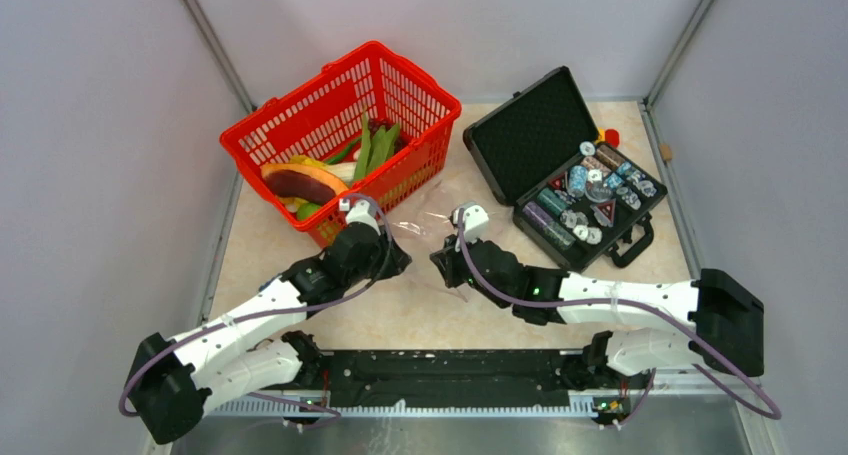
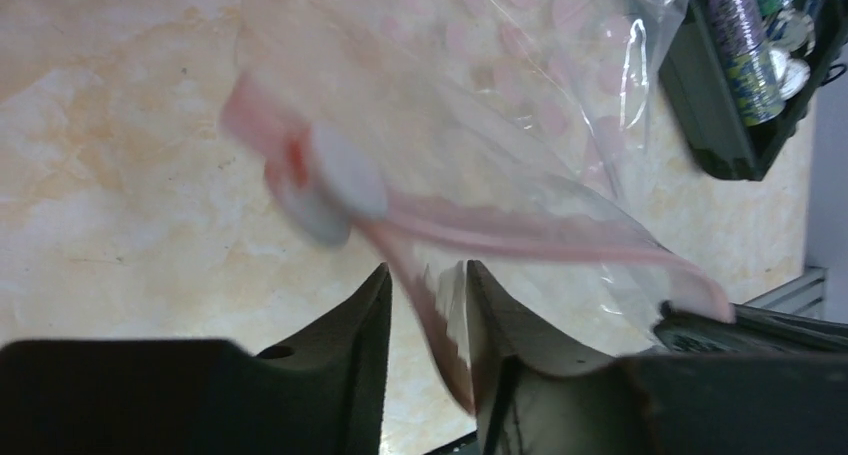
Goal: Place the food in the zip-top bag and seal the zipper
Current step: Open the zipper of the food storage bag.
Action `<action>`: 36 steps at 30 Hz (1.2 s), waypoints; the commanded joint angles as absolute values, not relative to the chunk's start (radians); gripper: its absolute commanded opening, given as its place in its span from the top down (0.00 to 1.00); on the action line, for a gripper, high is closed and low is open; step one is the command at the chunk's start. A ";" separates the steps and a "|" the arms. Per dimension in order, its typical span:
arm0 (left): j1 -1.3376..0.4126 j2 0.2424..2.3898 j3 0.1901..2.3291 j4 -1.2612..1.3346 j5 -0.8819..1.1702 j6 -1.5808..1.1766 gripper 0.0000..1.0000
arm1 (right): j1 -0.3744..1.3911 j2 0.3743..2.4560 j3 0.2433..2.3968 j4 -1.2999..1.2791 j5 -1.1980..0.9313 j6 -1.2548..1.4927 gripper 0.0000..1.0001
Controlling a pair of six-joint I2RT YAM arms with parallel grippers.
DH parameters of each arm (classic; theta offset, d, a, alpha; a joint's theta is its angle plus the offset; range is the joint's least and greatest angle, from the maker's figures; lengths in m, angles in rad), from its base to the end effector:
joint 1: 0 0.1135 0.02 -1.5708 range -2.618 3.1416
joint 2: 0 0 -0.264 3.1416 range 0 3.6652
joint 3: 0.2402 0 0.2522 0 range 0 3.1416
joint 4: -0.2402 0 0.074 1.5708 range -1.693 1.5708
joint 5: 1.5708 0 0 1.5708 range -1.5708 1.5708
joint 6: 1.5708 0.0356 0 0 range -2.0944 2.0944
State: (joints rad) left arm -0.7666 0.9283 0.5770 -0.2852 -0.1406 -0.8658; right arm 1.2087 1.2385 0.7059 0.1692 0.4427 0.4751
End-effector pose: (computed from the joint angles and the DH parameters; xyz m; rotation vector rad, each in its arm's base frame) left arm 0.1477 -0.1354 0.2320 -0.1959 2.2964 -0.7353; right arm 0.1115 0.2514 0.2526 -0.4145 1.9182 0.7068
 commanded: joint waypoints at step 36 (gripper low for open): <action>-0.801 1.162 1.237 -0.596 0.269 -0.391 1.00 | 1.252 1.094 1.099 -0.390 0.547 0.448 1.00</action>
